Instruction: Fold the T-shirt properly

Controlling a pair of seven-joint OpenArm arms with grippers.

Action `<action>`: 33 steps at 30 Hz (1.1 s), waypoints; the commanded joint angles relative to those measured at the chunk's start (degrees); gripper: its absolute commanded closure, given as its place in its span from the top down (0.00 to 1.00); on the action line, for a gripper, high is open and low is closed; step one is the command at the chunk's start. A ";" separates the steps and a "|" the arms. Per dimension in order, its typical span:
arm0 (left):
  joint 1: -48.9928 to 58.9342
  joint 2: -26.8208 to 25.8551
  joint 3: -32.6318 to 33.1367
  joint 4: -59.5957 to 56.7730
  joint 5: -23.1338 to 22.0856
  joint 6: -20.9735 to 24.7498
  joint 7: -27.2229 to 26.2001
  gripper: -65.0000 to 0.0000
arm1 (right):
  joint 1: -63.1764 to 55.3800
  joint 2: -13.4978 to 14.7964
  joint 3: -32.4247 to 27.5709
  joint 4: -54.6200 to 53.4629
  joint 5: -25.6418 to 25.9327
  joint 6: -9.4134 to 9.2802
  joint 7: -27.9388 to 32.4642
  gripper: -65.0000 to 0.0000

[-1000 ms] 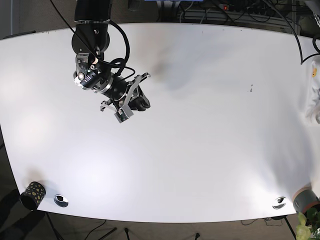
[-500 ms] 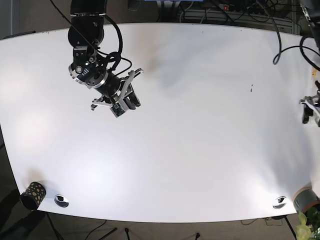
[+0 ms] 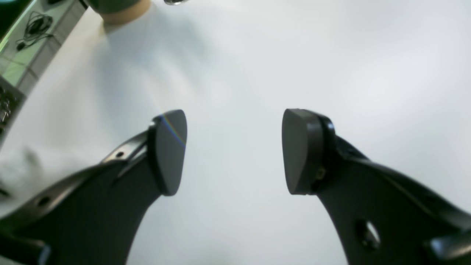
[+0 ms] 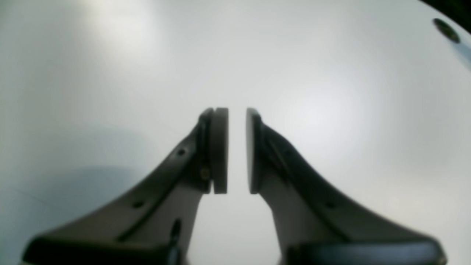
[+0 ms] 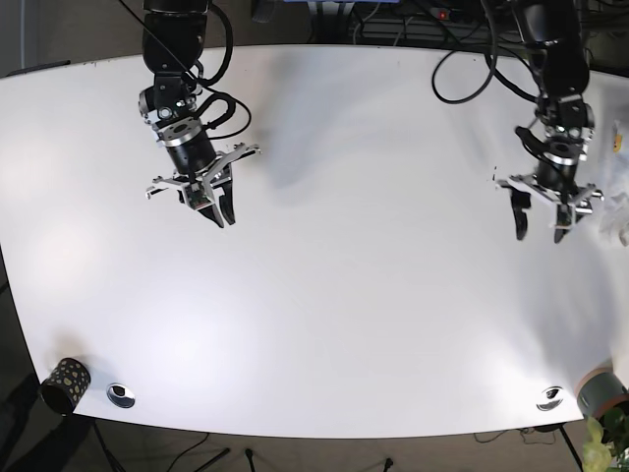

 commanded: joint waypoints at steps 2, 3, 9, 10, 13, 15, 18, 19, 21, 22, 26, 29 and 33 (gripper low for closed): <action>3.31 3.55 -0.29 6.00 1.36 0.44 -2.77 0.57 | 0.17 0.75 1.17 0.30 0.93 0.26 2.95 0.11; 4.81 4.87 -0.29 7.32 1.63 0.44 -2.77 0.57 | -0.71 1.54 1.35 0.30 1.02 0.26 3.04 0.11; 16.24 10.85 -0.21 13.82 1.72 0.35 -2.68 0.56 | -7.13 6.29 1.08 0.57 11.22 0.26 3.04 0.12; 17.64 11.37 -0.21 14.35 1.80 0.35 -2.68 0.56 | -8.01 7.08 1.08 0.57 12.89 0.26 3.04 0.12; 22.83 13.22 -0.21 16.81 1.80 0.35 -2.68 0.56 | -12.05 9.54 1.26 0.57 18.34 0.26 3.21 0.12; 25.91 13.92 -0.21 18.13 1.72 0.35 -2.68 0.56 | -14.42 10.51 1.35 0.57 20.80 0.26 3.39 0.11; 30.39 15.24 -0.21 20.59 1.36 0.35 -2.68 0.56 | -18.56 12.01 1.44 0.65 25.46 0.26 3.39 0.11; 32.06 16.21 -0.21 21.56 1.36 0.35 -2.68 0.56 | -20.14 12.44 1.44 0.65 27.22 0.26 3.47 0.11; 34.70 17.35 -0.29 22.88 1.36 0.35 -2.68 0.56 | -22.60 13.06 1.44 0.65 29.51 0.26 3.47 0.11; 36.54 18.06 -0.29 23.93 1.36 0.35 -2.68 0.56 | -24.36 13.68 1.44 0.92 31.26 0.26 3.83 0.11; 41.29 19.81 -0.29 26.13 1.36 0.35 -2.68 0.56 | -30.16 14.38 1.44 3.12 33.20 0.26 5.94 0.11; 45.16 20.52 -0.47 26.75 1.28 0.35 -2.68 0.56 | -34.64 14.47 1.44 6.19 33.20 0.26 6.02 0.11; 50.43 20.77 -0.21 26.48 1.28 0.35 -2.68 0.56 | -40.53 14.55 1.44 9.01 33.20 0.26 6.02 0.11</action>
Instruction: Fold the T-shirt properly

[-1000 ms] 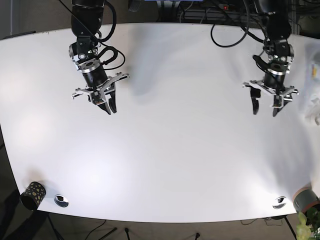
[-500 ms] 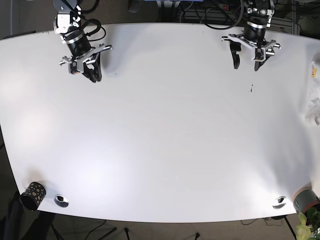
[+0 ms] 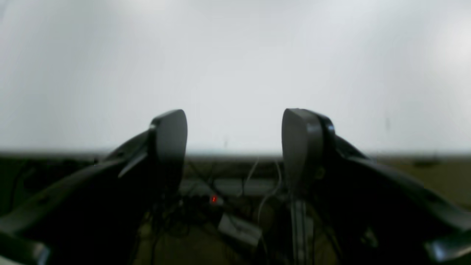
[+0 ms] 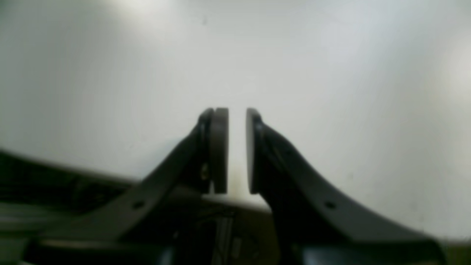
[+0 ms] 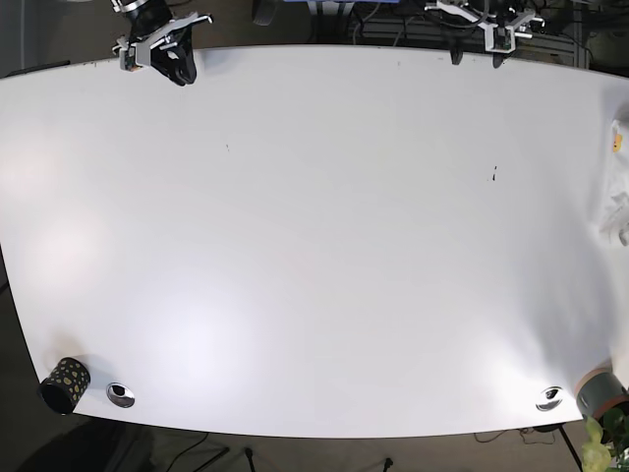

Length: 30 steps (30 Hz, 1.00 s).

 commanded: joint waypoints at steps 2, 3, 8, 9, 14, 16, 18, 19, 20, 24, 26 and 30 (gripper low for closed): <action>4.15 0.27 -0.05 0.85 -0.52 -0.02 -1.39 0.56 | -4.44 0.63 0.41 1.99 0.54 0.24 1.24 0.11; 5.38 0.27 -0.05 0.85 -0.52 -0.02 -1.39 0.56 | -5.93 0.63 0.41 2.43 0.46 0.24 1.24 0.11; 8.11 0.27 -0.05 -0.21 -0.52 -0.02 0.63 0.56 | -12.70 0.63 0.41 3.40 0.46 0.24 1.24 0.11; 8.20 0.27 -0.23 -0.65 -0.52 -0.02 1.86 0.56 | -13.67 0.63 0.32 3.22 0.46 0.24 1.24 0.11; 6.97 0.27 -0.23 -4.96 -0.52 -0.02 8.37 0.56 | -16.84 0.54 -0.21 -0.29 0.46 0.24 1.24 0.11; 5.21 0.27 -0.32 -6.63 -0.52 -0.02 9.43 0.56 | -16.84 0.46 -1.35 -2.49 0.46 0.24 1.24 0.11; 2.83 -0.07 -0.40 -10.06 -0.08 -0.02 10.48 0.56 | -16.04 0.63 -3.46 -6.45 0.37 0.24 1.24 0.11; 2.04 -0.69 -0.40 -11.37 -0.08 -0.02 10.92 0.56 | -15.08 0.63 -4.07 -7.76 0.37 0.24 1.24 0.11; 0.72 -1.65 -0.40 -13.48 -0.08 -0.02 11.36 0.56 | -13.93 0.63 -5.13 -9.96 0.37 0.24 1.24 0.11; -5.61 -2.89 -0.32 -23.68 0.01 0.07 11.36 0.56 | -8.04 0.63 -9.09 -19.72 -1.48 -0.20 1.24 0.11; -9.03 -3.76 -0.40 -29.40 -0.08 0.07 11.36 0.56 | -4.88 0.19 -10.14 -24.73 -4.03 -0.29 1.24 0.11; -16.68 -6.40 -0.05 -41.44 -0.16 0.07 11.27 0.56 | 2.07 -2.18 -10.76 -33.52 -8.25 -0.29 1.24 0.11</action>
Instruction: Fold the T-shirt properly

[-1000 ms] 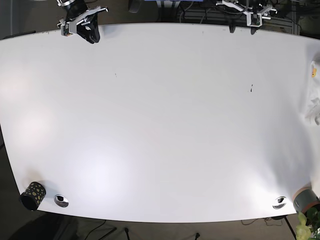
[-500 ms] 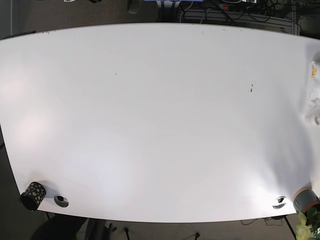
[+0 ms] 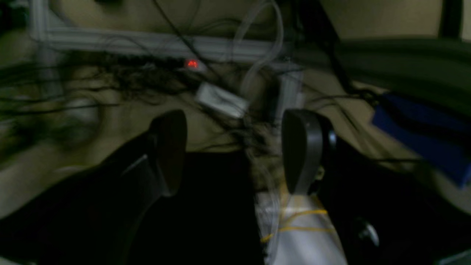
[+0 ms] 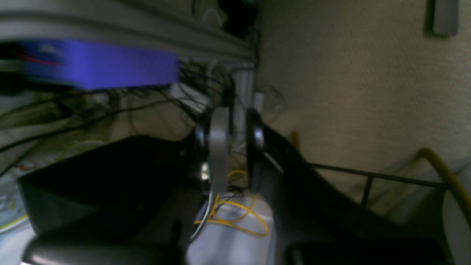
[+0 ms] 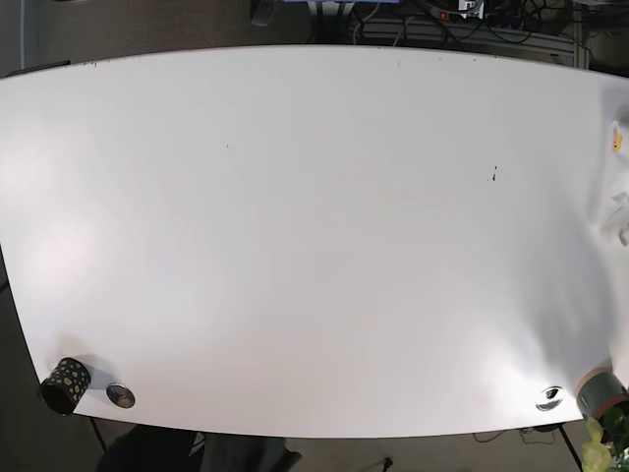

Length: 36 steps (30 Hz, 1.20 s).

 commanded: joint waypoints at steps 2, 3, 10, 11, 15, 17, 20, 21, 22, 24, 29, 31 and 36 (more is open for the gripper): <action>-5.27 -1.33 -0.23 -9.44 -0.14 0.27 -1.45 0.56 | 3.83 -2.10 0.24 -5.99 -2.69 0.61 0.91 0.11; -6.59 -1.60 -0.32 -11.64 -0.14 0.27 -1.45 0.56 | 4.98 -2.45 0.24 -7.39 -3.48 0.61 0.91 0.11; -15.82 -3.09 -0.14 -26.84 0.03 0.36 -5.23 0.56 | 14.30 -3.07 0.15 -18.12 -6.29 0.61 0.91 0.11; -16.88 -3.62 -0.14 -29.39 0.03 0.44 -6.72 0.56 | 15.61 -3.16 0.15 -19.96 -6.29 0.61 0.91 0.11; -22.95 -5.47 1.62 -40.21 0.03 5.81 -8.83 0.56 | 20.98 -3.77 0.15 -26.38 -6.29 0.61 0.91 0.11; -25.67 -6.17 3.73 -44.34 0.03 8.00 -9.36 0.56 | 23.00 -3.77 0.15 -29.28 -6.29 0.61 0.91 0.11; -28.48 -6.52 8.30 -50.84 -0.14 10.20 -11.65 0.56 | 26.52 -3.86 0.15 -34.56 -6.38 0.61 0.91 0.11; -29.36 -6.43 9.35 -52.16 -0.14 10.91 -12.26 0.56 | 27.48 -3.95 0.15 -35.88 -6.38 0.61 0.91 0.11; -30.42 -6.43 10.32 -53.22 -0.05 11.70 -12.79 0.56 | 28.45 -3.95 0.06 -36.93 -6.38 0.61 0.91 0.12; -32.44 -6.35 12.26 -55.24 -0.05 13.45 -12.88 0.56 | 30.21 -4.12 0.06 -38.78 -6.38 0.61 0.91 0.12; -35.60 -6.08 17.00 -59.64 -0.14 17.41 -12.79 0.56 | 34.69 -5.09 0.06 -44.23 -6.38 0.61 0.91 0.12; -36.31 -6.08 17.35 -60.69 -0.14 17.76 -12.79 0.56 | 36.01 -5.27 0.06 -45.72 -6.38 0.61 0.91 0.12; -38.07 -6.08 17.71 -62.63 -0.05 17.76 -12.79 0.56 | 38.82 -5.35 -0.03 -48.36 -6.47 0.52 0.91 0.12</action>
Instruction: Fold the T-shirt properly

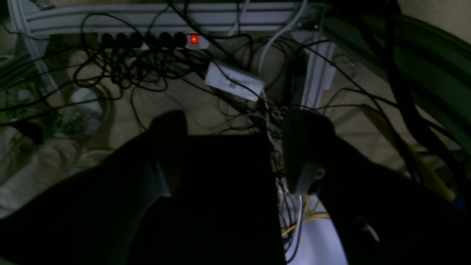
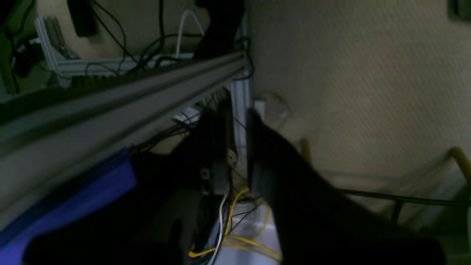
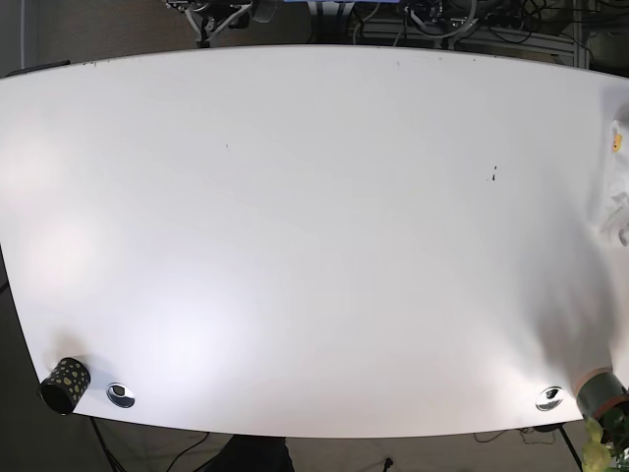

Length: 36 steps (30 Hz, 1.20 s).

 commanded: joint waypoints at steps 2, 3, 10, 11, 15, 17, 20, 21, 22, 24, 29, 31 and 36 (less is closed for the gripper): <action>-0.34 -0.01 0.02 -0.66 -0.01 0.19 -0.24 0.56 | 0.97 0.68 -0.03 -1.02 0.18 0.13 0.21 0.12; -0.34 -0.01 -0.06 -0.49 -0.01 0.19 -0.33 0.56 | 1.50 0.68 -0.03 -1.20 0.18 0.13 0.12 0.12; -0.43 -0.01 -0.06 -0.49 -0.01 0.19 -0.51 0.56 | 1.67 0.68 -0.03 -1.20 0.18 -5.50 0.12 0.12; -0.43 -0.01 -0.06 -0.49 -0.01 0.19 -0.51 0.56 | 1.59 0.68 -0.03 -1.20 0.18 -6.11 0.12 0.12; -0.43 0.08 -0.06 -0.49 -0.01 0.19 -0.51 0.56 | 1.41 0.77 -0.03 -1.20 0.18 -6.38 0.12 0.12; -0.43 0.08 -0.06 -0.49 -0.01 0.19 -0.51 0.56 | 1.32 0.77 -0.03 -1.02 0.18 -6.38 0.12 0.12; -0.43 0.96 -0.06 -0.49 -0.10 0.19 -0.51 0.56 | 1.15 0.77 -0.03 -1.02 0.18 -6.38 0.12 0.12; -0.34 1.14 -0.06 -0.49 -0.01 0.19 -0.51 0.56 | 0.97 0.77 -0.03 -1.02 0.18 -6.38 0.12 0.12; -0.25 1.14 0.02 -0.49 0.08 0.19 -0.51 0.56 | 0.53 0.77 -0.03 -0.76 0.18 -6.38 0.12 0.12; 0.01 1.23 0.02 -0.49 0.08 -0.07 -0.60 0.56 | 0.00 0.77 -0.03 -0.58 0.18 -6.29 0.30 0.12; 1.15 1.23 0.02 1.10 -0.10 -3.33 -0.68 0.56 | -2.28 0.68 -0.03 2.76 0.18 -6.29 0.30 0.12; 2.56 1.23 -0.06 2.77 -0.19 -5.09 -0.60 0.56 | -4.04 0.77 -0.03 5.75 0.18 -6.29 0.30 0.12; 9.33 1.23 -0.24 13.67 -0.28 -7.63 -0.24 0.56 | -11.95 0.94 -0.03 17.62 0.27 -6.29 0.30 0.12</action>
